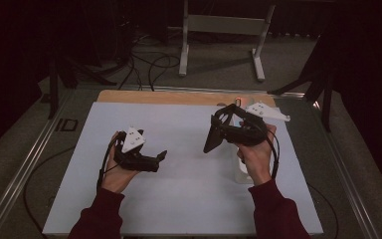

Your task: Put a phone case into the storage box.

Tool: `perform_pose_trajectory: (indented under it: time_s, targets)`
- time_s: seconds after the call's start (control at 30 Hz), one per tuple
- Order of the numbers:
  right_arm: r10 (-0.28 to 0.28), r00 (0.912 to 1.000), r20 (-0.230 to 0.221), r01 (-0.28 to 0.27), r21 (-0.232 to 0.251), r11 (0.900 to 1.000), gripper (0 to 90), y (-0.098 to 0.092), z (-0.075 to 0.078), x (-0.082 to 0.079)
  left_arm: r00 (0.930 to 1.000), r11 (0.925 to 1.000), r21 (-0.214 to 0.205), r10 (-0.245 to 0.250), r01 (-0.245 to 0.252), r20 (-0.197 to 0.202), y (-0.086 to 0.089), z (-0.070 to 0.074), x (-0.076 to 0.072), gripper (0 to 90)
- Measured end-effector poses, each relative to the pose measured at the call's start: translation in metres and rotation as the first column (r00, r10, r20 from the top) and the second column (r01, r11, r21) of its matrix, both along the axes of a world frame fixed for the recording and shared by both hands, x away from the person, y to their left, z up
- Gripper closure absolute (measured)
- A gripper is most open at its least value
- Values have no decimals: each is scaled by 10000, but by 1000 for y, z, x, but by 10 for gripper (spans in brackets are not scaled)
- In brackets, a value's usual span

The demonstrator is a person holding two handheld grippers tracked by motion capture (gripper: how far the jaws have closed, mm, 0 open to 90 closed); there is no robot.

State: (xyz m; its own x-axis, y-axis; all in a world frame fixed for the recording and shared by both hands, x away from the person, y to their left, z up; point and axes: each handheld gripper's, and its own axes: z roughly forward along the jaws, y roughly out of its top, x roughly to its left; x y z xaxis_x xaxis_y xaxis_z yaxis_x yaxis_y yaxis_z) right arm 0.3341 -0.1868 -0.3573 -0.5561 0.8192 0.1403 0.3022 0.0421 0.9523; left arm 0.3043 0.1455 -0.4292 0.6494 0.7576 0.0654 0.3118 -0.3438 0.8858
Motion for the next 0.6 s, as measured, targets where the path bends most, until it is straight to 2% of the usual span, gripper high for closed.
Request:
perform_pose_trajectory:
  time_s: [0.6]
  targets:
    - [-266, 9996, 38, 266, -59, 9996, 140, -5, 2, 7, 9991, 9990, -185, 415, -413, 93, 25, -11, -7, 0]
